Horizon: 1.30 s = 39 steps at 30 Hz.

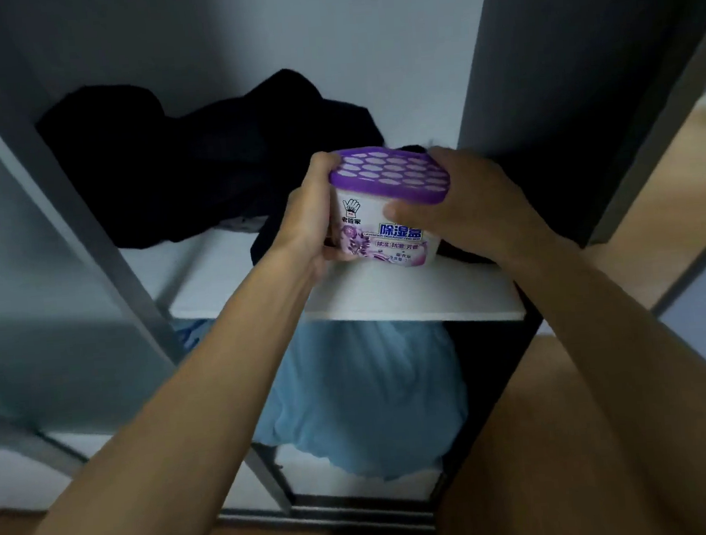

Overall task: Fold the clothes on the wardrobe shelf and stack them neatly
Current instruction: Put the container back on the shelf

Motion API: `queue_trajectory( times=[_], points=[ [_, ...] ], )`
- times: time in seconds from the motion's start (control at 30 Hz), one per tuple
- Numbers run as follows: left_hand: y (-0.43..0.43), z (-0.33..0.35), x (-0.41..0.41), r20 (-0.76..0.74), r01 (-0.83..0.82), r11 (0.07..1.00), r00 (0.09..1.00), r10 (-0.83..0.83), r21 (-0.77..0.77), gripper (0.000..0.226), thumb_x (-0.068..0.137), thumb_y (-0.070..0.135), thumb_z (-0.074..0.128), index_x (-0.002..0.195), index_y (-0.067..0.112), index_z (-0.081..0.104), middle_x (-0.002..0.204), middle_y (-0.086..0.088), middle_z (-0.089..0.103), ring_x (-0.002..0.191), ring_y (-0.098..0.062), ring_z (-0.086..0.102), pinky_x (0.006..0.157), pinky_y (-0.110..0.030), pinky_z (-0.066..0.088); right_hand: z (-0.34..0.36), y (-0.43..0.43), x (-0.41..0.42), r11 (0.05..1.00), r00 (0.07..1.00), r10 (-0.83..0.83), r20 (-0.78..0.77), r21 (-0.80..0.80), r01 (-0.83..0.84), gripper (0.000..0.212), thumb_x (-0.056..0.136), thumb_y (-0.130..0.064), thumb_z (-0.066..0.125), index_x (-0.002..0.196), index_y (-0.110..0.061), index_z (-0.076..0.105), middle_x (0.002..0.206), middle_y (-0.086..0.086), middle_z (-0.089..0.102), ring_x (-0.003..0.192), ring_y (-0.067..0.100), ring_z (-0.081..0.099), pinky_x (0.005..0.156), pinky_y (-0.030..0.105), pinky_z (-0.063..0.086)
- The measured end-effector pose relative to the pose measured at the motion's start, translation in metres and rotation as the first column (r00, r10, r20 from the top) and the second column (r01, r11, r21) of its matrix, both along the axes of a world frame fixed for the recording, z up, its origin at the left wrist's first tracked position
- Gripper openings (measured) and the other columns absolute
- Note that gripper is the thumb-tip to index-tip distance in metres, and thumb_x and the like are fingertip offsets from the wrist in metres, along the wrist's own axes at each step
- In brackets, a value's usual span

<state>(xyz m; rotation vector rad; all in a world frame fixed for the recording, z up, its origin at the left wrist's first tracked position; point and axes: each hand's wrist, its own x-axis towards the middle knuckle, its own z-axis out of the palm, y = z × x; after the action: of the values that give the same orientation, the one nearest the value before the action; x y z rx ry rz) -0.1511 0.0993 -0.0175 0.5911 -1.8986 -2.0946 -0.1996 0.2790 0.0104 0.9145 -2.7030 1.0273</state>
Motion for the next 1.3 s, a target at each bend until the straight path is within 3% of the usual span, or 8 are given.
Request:
queue_trajectory(
  times=[0.43, 0.67, 0.8, 0.87, 0.93, 1.07, 1.2, 1.3],
  points=[
    [-0.057, 0.051, -0.162, 0.031, 0.348, 0.937, 0.937, -0.349, 0.017, 0.037, 0.082, 0.057, 0.057, 0.087, 0.024, 0.072, 0.067, 0.003, 0.074, 0.068, -0.018, 0.071, 0.063, -0.045, 0.061, 0.051, -0.072, -0.115, 0.887, 0.951, -0.300, -0.080, 0.342, 0.309, 0.068, 0.070, -0.054, 0.082, 0.121, -0.022, 0.051, 0.116, 0.004, 0.051, 0.104, 0.024, 0.055, 0.089, 0.046, 0.054],
    [-0.046, 0.051, -0.255, -0.061, 0.396, 0.914, 0.918, -0.392, 0.093, 0.050, 0.089, 0.066, 0.049, 0.101, 0.022, 0.069, 0.091, -0.003, 0.075, 0.086, -0.022, 0.072, 0.071, -0.040, 0.061, 0.072, -0.074, -0.186, 0.810, 0.873, -0.445, -0.199, 0.326, 0.487, 0.083, 0.062, -0.056, 0.087, 0.127, -0.020, 0.050, 0.123, 0.006, 0.054, 0.112, 0.027, 0.055, 0.093, 0.045, 0.051],
    [-0.048, 0.023, -0.314, -0.049, 0.315, 0.946, 0.947, -0.319, -0.073, 0.034, 0.102, 0.031, 0.039, 0.090, 0.013, 0.065, 0.102, -0.013, 0.072, 0.103, -0.028, 0.066, 0.078, -0.032, 0.051, 0.067, -0.074, -0.229, 0.736, 0.807, -0.479, -0.344, 0.344, 0.584, 0.091, 0.065, -0.055, 0.086, 0.134, -0.014, 0.043, 0.135, 0.012, 0.050, 0.123, 0.034, 0.048, 0.092, 0.044, 0.046],
    [-0.056, -0.003, -0.338, 0.081, 0.330, 0.829, 0.940, -0.330, -0.452, 0.024, 0.100, 0.019, 0.048, 0.103, 0.005, 0.068, 0.118, -0.018, 0.068, 0.113, -0.030, 0.063, 0.091, -0.034, 0.049, 0.061, -0.073, -0.249, 0.710, 0.776, -0.496, -0.390, 0.332, 0.621, 0.092, 0.066, -0.053, 0.085, 0.136, -0.012, 0.041, 0.137, 0.013, 0.048, 0.124, 0.036, 0.046, 0.092, 0.045, 0.045],
    [-0.060, -0.024, -0.349, 0.243, 0.457, 0.569, 0.878, -0.413, -0.684, 0.029, 0.097, 0.017, 0.054, 0.122, 0.005, 0.063, 0.128, -0.016, 0.064, 0.119, -0.027, 0.059, 0.101, -0.034, 0.045, 0.055, -0.075, -0.267, 0.701, 0.759, -0.514, -0.399, 0.313, 0.640, 0.093, 0.067, -0.052, 0.085, 0.137, -0.012, 0.040, 0.138, 0.014, 0.048, 0.125, 0.036, 0.045, 0.092, 0.045, 0.046],
    [-0.050, -0.046, -0.353, 0.486, 0.677, 0.153, 0.649, -0.585, -0.720, 0.050, 0.094, 0.008, 0.045, 0.143, 0.015, 0.049, 0.149, -0.010, 0.049, 0.134, -0.023, 0.046, 0.105, -0.025, 0.034, 0.042, -0.082, -0.300, 0.712, 0.768, -0.514, -0.383, 0.309, 0.630, 0.095, 0.066, -0.051, 0.086, 0.139, -0.012, 0.040, 0.139, 0.013, 0.047, 0.126, 0.034, 0.045, 0.093, 0.044, 0.046],
    [-0.057, -0.053, -0.351, 0.516, 0.719, 0.123, 0.596, -0.615, -0.684, 0.042, 0.093, 0.012, 0.044, 0.127, 0.025, 0.065, 0.140, -0.001, 0.058, 0.126, -0.013, 0.053, 0.100, -0.019, 0.033, 0.028, -0.092, -0.325, 0.732, 0.803, -0.481, -0.353, 0.342, 0.589, 0.094, 0.066, -0.052, 0.085, 0.138, -0.012, 0.040, 0.139, 0.012, 0.047, 0.127, 0.035, 0.044, 0.096, 0.044, 0.045],
    [-0.064, -0.049, -0.344, 0.538, 0.766, 0.163, 0.570, -0.621, -0.622, 0.030, 0.085, 0.035, 0.052, 0.080, 0.055, 0.072, 0.106, 0.017, 0.064, 0.088, 0.020, 0.051, 0.081, -0.002, 0.034, 0.017, -0.098, -0.340, 0.744, 0.837, -0.453, -0.307, 0.387, 0.544, 0.092, 0.067, -0.050, 0.085, 0.138, -0.012, 0.040, 0.139, 0.013, 0.047, 0.128, 0.035, 0.043, 0.097, 0.044, 0.044]
  ],
)
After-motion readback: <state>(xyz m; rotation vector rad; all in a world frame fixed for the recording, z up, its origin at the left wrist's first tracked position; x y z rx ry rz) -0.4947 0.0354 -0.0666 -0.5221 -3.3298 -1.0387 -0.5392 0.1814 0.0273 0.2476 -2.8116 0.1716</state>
